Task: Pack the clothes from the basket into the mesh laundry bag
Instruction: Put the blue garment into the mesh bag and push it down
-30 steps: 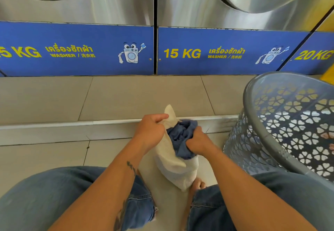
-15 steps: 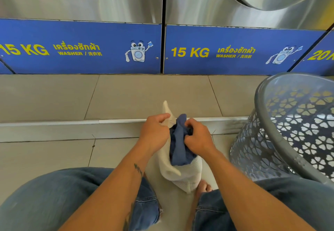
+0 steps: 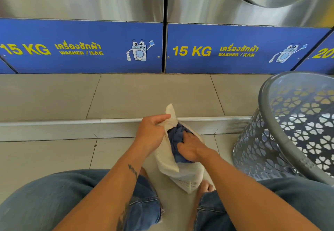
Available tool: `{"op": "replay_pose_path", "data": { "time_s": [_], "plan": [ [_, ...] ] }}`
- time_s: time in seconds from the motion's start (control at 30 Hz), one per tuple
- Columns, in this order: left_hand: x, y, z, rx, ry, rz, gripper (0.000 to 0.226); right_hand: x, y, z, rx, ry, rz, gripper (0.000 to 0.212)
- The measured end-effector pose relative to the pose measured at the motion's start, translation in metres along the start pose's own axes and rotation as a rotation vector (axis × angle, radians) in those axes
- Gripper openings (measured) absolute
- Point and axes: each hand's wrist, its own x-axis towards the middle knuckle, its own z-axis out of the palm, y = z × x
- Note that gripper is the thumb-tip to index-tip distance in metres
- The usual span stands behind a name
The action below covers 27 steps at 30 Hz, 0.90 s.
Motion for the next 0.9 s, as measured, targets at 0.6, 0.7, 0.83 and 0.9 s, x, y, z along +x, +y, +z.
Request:
{"op": "replay_pose_path", "data": {
  "time_s": [0.6,0.7,0.83,0.9],
  "plan": [
    [-0.001,0.009,0.001,0.032,-0.054,0.026,0.049,-0.041,-0.023,-0.018,0.068,0.065,-0.005,0.069],
    [0.002,0.004,-0.001,0.033,-0.086,0.030,0.041,-0.026,-0.029,-0.006,0.372,0.368,-0.132,0.036],
    [0.014,0.001,-0.008,-0.066,-0.010,0.005,0.045,-0.017,-0.019,0.011,0.076,0.232,-0.183,0.015],
    [0.019,0.001,-0.009,-0.085,0.082,-0.026,0.051,-0.015,-0.017,0.016,-0.038,0.084,-0.172,0.019]
  ]
}}
